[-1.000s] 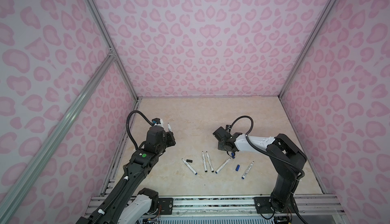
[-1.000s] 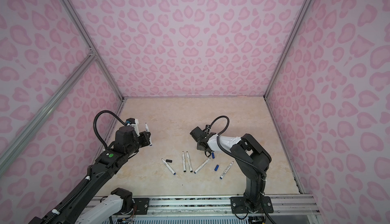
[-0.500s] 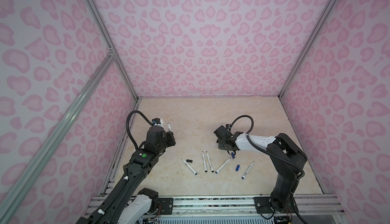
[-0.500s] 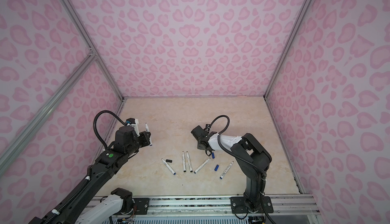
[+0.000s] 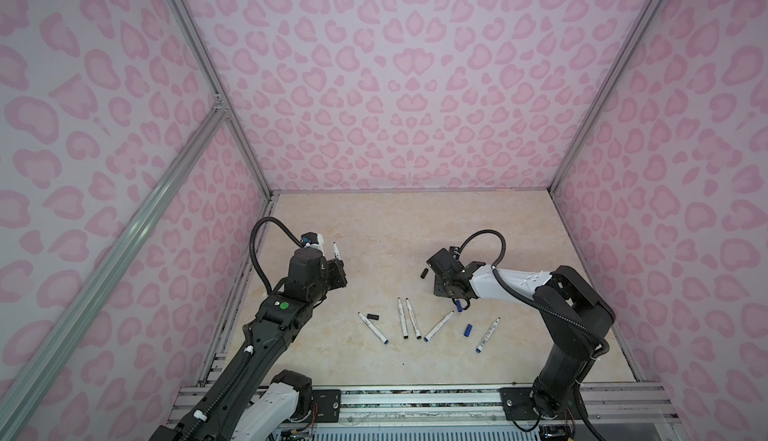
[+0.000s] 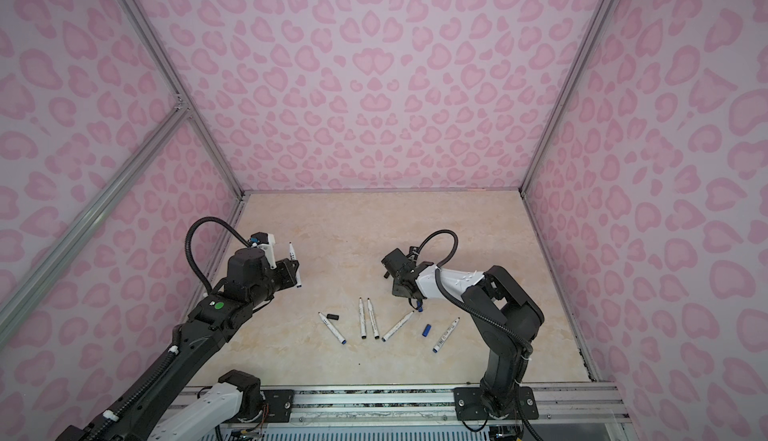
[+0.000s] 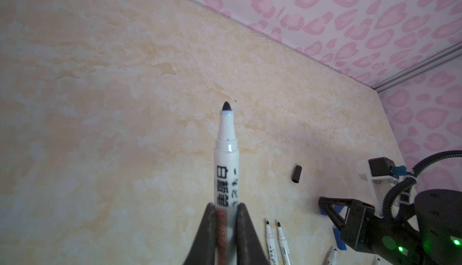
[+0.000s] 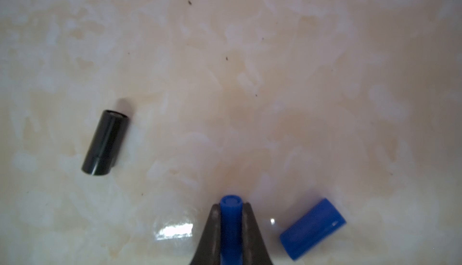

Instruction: Insert the pens into the pen caps

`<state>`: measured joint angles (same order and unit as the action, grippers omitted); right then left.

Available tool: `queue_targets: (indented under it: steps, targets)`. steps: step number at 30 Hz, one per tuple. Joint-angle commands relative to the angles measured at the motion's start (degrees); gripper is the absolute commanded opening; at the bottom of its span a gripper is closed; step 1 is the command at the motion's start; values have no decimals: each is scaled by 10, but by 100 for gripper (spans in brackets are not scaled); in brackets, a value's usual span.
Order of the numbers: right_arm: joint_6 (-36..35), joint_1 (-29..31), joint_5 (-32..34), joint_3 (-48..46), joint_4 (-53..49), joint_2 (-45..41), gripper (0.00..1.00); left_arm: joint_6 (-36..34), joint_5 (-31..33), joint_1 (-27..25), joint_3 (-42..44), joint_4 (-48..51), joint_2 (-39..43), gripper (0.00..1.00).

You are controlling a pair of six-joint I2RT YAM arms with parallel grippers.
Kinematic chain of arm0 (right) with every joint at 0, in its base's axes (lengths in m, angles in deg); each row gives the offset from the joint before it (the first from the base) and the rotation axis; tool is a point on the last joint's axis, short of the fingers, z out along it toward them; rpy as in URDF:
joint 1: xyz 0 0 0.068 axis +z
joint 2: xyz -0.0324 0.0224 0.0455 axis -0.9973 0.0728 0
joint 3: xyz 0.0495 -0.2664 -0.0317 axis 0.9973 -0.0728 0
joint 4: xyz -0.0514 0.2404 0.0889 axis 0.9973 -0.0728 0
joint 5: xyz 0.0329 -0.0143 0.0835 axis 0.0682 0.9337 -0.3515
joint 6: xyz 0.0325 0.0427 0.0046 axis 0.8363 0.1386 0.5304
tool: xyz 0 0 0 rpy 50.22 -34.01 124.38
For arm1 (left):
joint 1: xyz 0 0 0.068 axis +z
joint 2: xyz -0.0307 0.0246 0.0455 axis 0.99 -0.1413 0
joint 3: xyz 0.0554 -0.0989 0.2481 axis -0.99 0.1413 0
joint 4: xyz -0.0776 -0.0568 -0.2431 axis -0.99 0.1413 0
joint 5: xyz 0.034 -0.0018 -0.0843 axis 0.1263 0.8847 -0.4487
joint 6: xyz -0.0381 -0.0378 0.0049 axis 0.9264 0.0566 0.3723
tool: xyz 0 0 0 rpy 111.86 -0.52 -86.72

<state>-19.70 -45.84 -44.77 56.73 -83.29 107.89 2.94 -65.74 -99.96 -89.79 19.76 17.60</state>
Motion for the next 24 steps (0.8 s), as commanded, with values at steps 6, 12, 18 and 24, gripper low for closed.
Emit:
queue_targets:
  steps: [6,12,18,24]
  targets:
    - [2,-12,-4,11,3,-53,6,-9,-51,-21,-8,-44,-49,4]
    - [-11,-4,-20,101,-3,-6,6,-7,-59,-27,-10,-52,-69,4]
    - [-13,1,-36,209,-10,96,4,-4,-61,-29,-13,-53,-94,4]
    - [-12,1,-41,268,-21,162,4,-3,-60,-30,-15,-51,-94,4]
